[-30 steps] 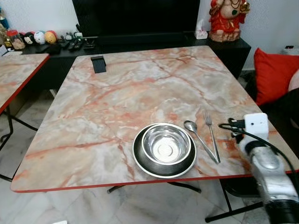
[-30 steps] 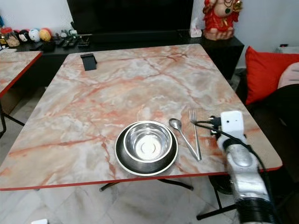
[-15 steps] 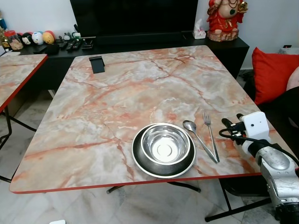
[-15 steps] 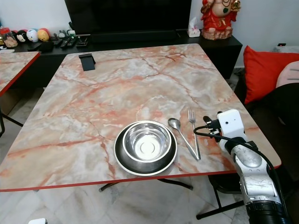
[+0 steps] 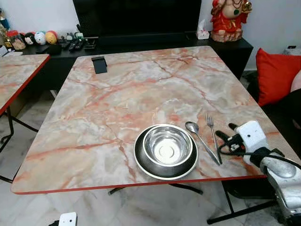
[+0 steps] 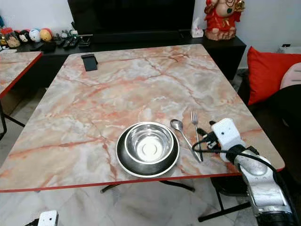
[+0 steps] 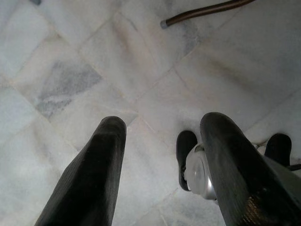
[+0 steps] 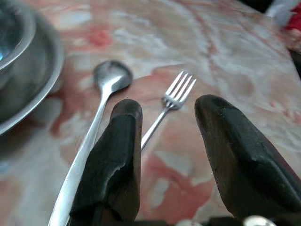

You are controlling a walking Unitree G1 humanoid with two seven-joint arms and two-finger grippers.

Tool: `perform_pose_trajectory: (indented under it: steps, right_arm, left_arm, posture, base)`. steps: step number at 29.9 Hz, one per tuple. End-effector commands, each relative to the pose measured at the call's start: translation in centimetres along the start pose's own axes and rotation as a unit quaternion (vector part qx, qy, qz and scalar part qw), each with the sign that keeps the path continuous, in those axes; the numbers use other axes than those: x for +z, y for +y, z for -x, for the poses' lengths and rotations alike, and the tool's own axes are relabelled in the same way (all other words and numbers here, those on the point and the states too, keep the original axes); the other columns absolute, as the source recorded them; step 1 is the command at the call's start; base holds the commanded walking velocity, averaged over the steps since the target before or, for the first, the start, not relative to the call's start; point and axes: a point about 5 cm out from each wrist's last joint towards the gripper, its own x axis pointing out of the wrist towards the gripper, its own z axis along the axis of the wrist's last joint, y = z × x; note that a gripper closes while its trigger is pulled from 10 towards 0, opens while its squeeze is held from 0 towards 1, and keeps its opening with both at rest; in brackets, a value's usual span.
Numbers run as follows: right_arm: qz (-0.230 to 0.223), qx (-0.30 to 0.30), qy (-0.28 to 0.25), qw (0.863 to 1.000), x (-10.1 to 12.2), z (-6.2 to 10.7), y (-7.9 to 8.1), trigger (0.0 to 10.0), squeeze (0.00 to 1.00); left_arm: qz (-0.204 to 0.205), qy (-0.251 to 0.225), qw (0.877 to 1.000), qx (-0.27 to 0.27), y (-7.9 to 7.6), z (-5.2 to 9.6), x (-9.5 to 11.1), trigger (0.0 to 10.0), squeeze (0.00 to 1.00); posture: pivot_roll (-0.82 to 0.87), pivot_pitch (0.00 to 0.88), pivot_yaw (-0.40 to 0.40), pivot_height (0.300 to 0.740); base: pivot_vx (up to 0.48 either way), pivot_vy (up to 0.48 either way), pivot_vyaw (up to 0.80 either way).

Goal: Setting the table

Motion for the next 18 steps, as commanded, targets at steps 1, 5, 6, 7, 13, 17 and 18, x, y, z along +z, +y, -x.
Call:
perform_pose_trajectory:
  steps: [1,5,6,7,13,17,18]
  right_arm:
    - [0.024,0.03,0.009,0.999,0.1,0.2,0.5,10.0,0.0]
    - [0.021,0.059,0.007,0.998,0.1,0.4,1.1,10.0,0.0]
    - [0.024,0.065,0.011,0.998,0.1,0.5,1.2,10.0,0.0]
    - [0.028,0.069,0.015,0.997,0.0,0.5,1.2,10.0,0.0]
    - [0.046,0.075,0.034,0.996,-0.4,0.7,1.2,10.0,0.0]
    - [0.055,0.066,0.045,0.995,-0.7,0.7,0.9,10.0,0.0]
    - [0.056,0.06,0.048,0.995,-0.7,0.7,0.8,10.0,0.0]
  left_arm:
    - [-0.014,0.013,1.0,0.003,0.4,0.3,-1.0,10.0,0.0]
    - [-0.014,0.014,1.0,0.004,0.6,0.5,-1.3,10.0,0.0]
    - [-0.014,0.015,1.0,0.005,0.7,0.5,-1.4,10.0,0.0]
    - [-0.014,0.016,1.0,0.005,0.8,0.6,-1.4,10.0,0.0]
    - [-0.014,0.018,1.0,0.008,1.2,0.8,-1.8,10.0,0.0]
    - [-0.014,0.019,1.0,0.008,1.3,0.8,-2.0,10.0,0.0]
    - [-0.014,0.02,1.0,0.008,1.2,0.9,-2.1,10.0,0.0]
  posture:
    - [-0.13,0.0,0.072,0.707]
    - [-0.13,0.0,0.073,0.707]
    - [-0.13,0.0,0.074,0.707]
    - [-0.13,0.0,0.074,0.707]
    - [-0.13,0.0,0.075,0.707]
    - [-0.13,0.0,0.075,0.707]
    - [-0.13,0.0,0.074,0.707]
  base:
    - [0.0,0.0,0.0]
    - [0.0,0.0,0.0]
    - [0.0,0.0,0.0]
    - [0.0,0.0,0.0]
    - [0.0,0.0,0.0]
    - [0.0,0.0,0.0]
    - [0.0,0.0,0.0]
